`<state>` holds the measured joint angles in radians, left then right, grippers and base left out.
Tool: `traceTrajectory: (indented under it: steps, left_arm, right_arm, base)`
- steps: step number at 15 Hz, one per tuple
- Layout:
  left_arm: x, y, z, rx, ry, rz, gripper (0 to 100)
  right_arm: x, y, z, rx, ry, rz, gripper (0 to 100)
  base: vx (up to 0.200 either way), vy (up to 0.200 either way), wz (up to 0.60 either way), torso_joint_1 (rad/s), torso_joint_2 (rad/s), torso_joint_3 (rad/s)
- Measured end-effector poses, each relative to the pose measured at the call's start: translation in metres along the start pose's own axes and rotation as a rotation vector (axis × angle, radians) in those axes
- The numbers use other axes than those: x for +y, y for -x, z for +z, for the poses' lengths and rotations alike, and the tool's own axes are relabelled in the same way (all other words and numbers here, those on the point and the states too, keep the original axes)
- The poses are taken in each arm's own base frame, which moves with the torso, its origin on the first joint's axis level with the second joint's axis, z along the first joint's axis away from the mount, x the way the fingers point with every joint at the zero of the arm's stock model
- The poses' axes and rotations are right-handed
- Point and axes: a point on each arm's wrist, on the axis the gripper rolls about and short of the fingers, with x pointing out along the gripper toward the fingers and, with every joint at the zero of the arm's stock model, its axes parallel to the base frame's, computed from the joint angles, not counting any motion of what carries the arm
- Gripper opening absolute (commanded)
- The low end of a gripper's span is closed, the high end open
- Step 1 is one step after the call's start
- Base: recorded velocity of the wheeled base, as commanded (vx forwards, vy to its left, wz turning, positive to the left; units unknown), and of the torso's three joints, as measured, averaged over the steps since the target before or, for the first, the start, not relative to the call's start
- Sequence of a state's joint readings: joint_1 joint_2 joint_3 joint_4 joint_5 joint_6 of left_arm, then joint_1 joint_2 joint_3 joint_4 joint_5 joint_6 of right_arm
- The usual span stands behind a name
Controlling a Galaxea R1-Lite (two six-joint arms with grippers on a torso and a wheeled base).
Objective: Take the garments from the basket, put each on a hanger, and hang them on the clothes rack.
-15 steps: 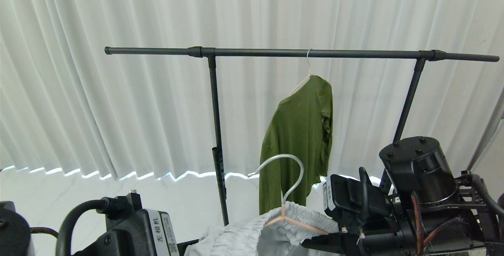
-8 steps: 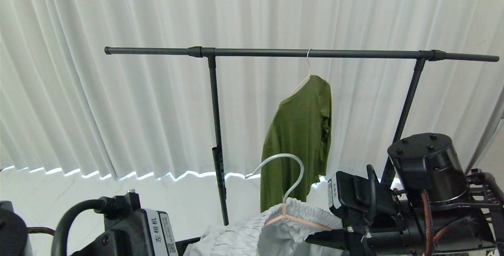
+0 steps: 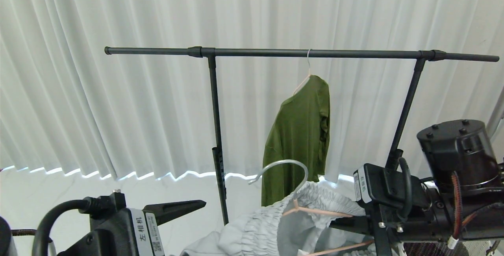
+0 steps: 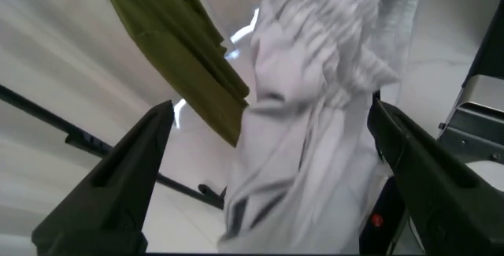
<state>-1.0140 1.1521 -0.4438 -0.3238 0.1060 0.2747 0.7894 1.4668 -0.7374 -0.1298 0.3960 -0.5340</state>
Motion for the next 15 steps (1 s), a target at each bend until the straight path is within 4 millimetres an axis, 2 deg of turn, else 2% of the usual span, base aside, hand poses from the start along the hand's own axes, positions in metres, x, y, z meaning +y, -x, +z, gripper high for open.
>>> traceTrajectory:
  steps: [3,7,11,15]
  left_arm:
    - [0.002,0.004,-0.017,0.046,0.011,0.027,100]
    - [0.008,0.007,-0.052,0.179,0.049,0.101,100]
    - [0.009,0.007,-0.077,0.291,0.088,0.136,100]
    - [0.023,-0.001,-0.09,0.395,0.16,0.21,100]
  right_arm:
    - [-0.008,0.02,0.001,0.054,-0.038,-0.026,0]
    - [-0.016,0.046,0.017,0.061,-0.061,-0.059,0]
    - [-0.018,0.054,0.026,0.015,-0.049,-0.062,0]
    - [-0.016,0.059,0.03,-0.007,-0.051,-0.025,0]
  base:
    - [0.0,0.0,0.0,0.0,0.0,0.0]
    - [0.0,0.0,0.0,0.0,0.0,0.0]
    - [0.0,0.0,0.0,0.0,0.0,0.0]
    - [0.0,0.0,0.0,0.0,0.0,0.0]
